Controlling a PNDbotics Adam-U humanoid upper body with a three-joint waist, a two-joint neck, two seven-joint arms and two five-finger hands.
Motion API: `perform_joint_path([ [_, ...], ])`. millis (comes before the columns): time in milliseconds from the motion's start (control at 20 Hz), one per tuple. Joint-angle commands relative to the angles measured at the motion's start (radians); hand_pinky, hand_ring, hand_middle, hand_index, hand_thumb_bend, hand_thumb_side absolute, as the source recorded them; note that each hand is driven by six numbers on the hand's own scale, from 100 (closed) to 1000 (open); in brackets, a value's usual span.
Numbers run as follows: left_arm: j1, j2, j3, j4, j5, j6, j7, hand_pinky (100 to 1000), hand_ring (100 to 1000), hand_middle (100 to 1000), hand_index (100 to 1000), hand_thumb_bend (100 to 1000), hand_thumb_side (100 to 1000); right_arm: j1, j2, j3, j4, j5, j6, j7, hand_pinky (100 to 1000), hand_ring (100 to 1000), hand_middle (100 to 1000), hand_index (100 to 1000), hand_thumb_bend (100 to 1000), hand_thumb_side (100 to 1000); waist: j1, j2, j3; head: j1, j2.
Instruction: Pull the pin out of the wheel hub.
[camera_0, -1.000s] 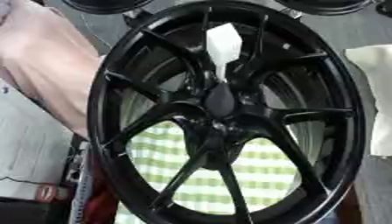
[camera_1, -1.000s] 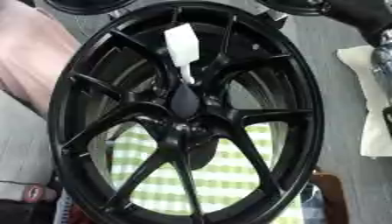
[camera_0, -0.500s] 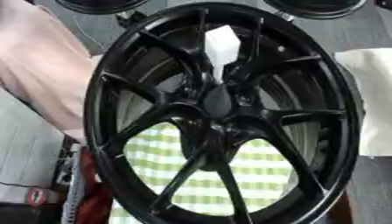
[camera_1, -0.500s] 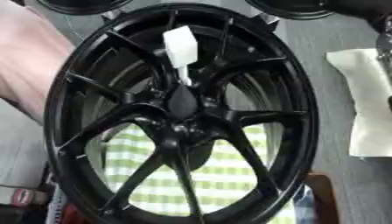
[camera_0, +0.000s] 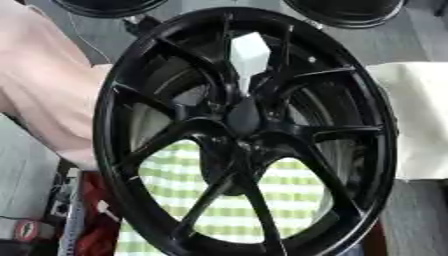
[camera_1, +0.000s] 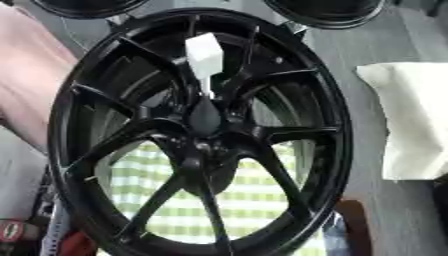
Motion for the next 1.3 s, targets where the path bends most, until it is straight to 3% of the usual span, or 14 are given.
perform_joint_path([
  [50,-0.003,0.036,0.000,-0.017,-0.004,0.003,-0.003,836,656,635,801,110,784,-0.054,-0.075,0.046,0.025,0.071,-0.083,0.148,859,822,737,762,371,250,0.000,-0.030,0.001,-0.005,0.002],
  [400,-0.002,0.046,-0.007,-0.017,-0.004,0.007,-0.010,836,656,635,801,108,786,-0.187,-0.064,0.190,0.105,0.129,-0.314,0.409,853,814,722,756,393,225,-0.014,-0.034,0.007,-0.016,0.000],
  [550,-0.001,0.048,-0.008,-0.017,-0.004,0.008,-0.012,836,656,635,801,108,786,-0.250,-0.033,0.238,0.158,0.138,-0.361,0.480,850,812,721,755,400,221,-0.019,-0.037,0.008,-0.020,0.001],
  [900,0.001,0.049,-0.011,-0.017,-0.004,0.011,-0.015,836,655,634,801,107,787,-0.389,0.082,0.320,0.302,0.162,-0.362,0.486,850,812,713,754,417,213,-0.022,-0.039,0.013,-0.031,0.005],
  [1300,0.003,0.048,-0.011,-0.017,-0.002,0.013,-0.015,836,656,635,801,108,786,-0.456,0.164,0.372,0.408,0.185,-0.279,0.428,851,817,709,756,448,212,-0.022,-0.046,0.015,-0.035,0.006],
])
